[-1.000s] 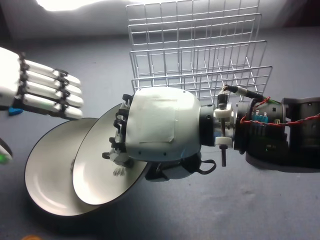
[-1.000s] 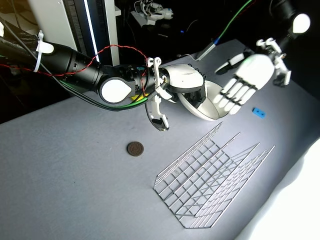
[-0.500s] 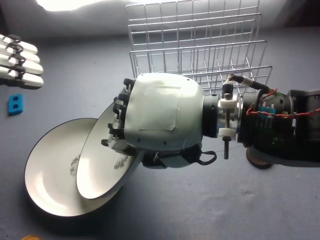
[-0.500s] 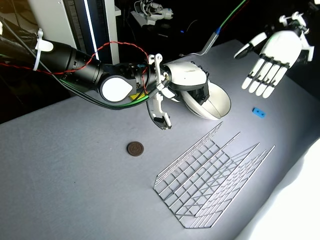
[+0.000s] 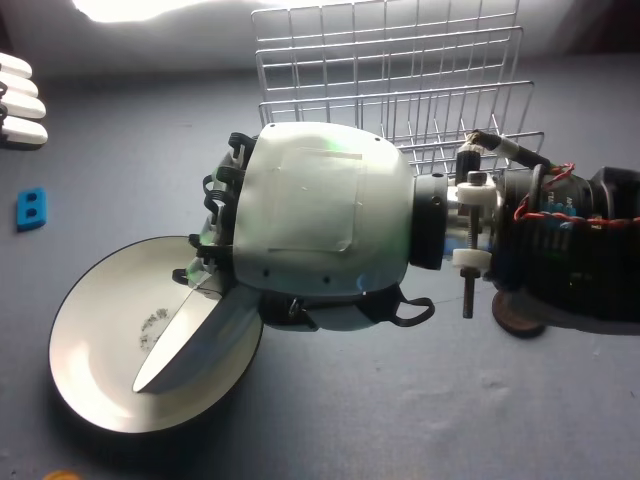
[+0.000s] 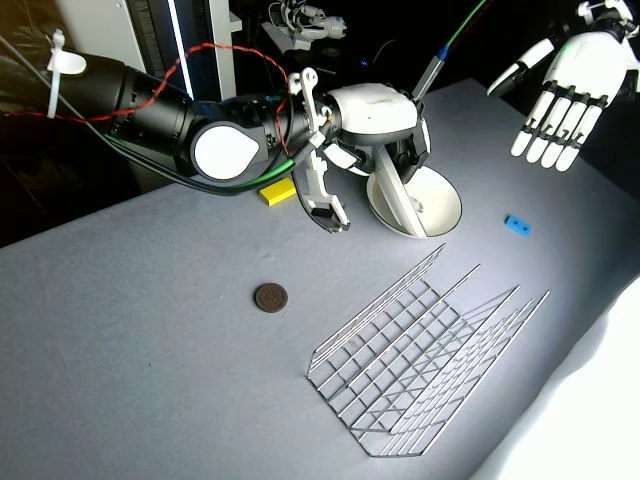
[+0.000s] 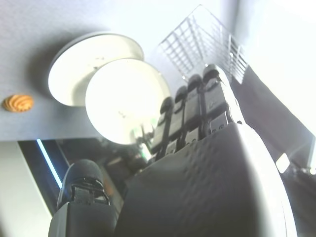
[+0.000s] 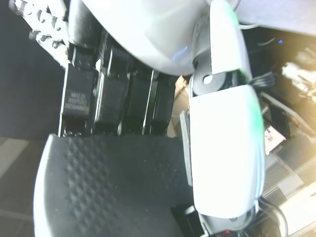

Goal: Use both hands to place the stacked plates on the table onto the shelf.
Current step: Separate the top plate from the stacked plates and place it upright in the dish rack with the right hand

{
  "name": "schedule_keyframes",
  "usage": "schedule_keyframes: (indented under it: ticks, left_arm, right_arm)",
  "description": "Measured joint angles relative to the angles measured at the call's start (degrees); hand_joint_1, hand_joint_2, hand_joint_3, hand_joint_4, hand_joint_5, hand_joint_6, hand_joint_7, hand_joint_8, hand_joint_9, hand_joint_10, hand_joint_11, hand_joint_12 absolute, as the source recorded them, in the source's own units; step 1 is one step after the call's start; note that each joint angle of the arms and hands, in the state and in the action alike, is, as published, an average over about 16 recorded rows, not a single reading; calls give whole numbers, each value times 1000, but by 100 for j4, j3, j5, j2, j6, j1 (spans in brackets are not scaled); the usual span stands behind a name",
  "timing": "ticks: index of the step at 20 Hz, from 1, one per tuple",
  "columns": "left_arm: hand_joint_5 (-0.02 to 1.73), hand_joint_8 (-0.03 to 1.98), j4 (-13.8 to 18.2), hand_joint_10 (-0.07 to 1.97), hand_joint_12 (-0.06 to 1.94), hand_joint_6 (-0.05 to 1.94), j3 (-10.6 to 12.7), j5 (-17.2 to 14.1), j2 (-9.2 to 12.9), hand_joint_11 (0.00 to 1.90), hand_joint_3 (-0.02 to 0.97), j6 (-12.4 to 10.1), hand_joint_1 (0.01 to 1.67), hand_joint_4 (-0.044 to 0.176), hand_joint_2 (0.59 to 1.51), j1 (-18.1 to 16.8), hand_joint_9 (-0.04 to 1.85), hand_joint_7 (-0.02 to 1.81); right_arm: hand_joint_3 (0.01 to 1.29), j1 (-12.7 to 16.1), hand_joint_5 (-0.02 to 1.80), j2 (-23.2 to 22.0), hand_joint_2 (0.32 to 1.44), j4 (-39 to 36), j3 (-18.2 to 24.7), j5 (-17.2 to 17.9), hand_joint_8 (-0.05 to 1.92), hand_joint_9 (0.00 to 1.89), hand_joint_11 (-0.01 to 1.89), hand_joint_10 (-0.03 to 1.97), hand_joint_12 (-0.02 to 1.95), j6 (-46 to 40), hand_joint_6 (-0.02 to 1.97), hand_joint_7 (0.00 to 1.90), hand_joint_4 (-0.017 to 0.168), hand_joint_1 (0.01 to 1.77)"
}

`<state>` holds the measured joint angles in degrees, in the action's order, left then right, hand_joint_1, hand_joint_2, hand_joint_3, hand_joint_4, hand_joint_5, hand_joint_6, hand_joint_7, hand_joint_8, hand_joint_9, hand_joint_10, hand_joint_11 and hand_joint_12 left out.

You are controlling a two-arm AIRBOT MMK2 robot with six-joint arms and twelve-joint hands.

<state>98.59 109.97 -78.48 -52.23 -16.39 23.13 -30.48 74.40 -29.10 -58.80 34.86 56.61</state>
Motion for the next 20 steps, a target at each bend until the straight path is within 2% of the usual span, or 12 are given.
schedule_keyframes:
  ticks: [9,20]
  left_arm:
    - [22,-15,63,5,1,12,12,-26,37,15,11,-28,13,5,1123,-94,22,19]
    - [22,-15,63,4,1,12,4,-33,37,14,12,-28,14,5,1120,-94,21,19]
  right_arm:
    - [15,332,1025,-389,964,56,277,-33,686,1403,1010,3,1074,-197,827,1186,8,1191]
    - [14,1064,997,-1100,963,56,549,-418,708,1414,990,2,1098,-1183,834,1186,-1,1191]
